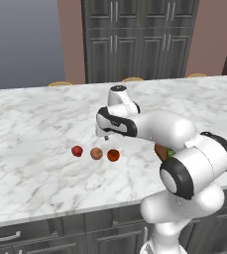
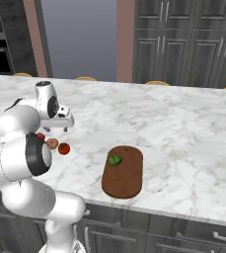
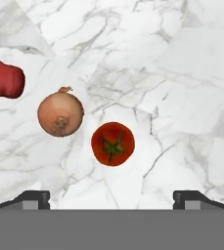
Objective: Place the avocado, onion, tomato, and bell pepper on the cutting board.
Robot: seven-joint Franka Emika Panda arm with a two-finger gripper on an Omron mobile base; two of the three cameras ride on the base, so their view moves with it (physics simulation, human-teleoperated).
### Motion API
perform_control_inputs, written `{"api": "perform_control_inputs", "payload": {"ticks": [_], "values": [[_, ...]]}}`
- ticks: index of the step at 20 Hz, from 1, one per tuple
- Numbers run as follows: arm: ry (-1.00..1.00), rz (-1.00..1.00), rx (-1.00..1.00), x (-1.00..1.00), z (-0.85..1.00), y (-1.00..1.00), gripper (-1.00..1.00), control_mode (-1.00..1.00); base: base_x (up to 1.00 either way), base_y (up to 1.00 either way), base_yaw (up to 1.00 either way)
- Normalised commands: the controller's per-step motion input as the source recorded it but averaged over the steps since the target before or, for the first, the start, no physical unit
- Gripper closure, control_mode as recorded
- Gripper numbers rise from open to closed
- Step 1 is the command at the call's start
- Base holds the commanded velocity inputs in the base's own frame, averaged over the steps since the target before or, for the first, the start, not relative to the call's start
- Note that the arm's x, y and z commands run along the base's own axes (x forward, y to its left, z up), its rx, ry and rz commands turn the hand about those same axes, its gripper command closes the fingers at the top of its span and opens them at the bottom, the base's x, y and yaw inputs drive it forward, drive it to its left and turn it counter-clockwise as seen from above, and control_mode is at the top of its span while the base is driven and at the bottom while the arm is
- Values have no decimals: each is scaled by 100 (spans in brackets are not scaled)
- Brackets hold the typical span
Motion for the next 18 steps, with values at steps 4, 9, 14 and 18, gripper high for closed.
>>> {"api": "perform_control_inputs", "payload": {"ticks": [4, 9, 14, 18], "values": [[2, 2, 0, 1, -29, 0, -100, -100, 0, 0, 0], [2, 1, 0, 0, -29, 0, -100, -100, 0, 0, 0], [2, 0, 0, 2, -28, 0, -100, -100, 0, 0, 0], [4, 0, 0, 8, -30, 0, -100, -100, 0, 0, 0]]}}
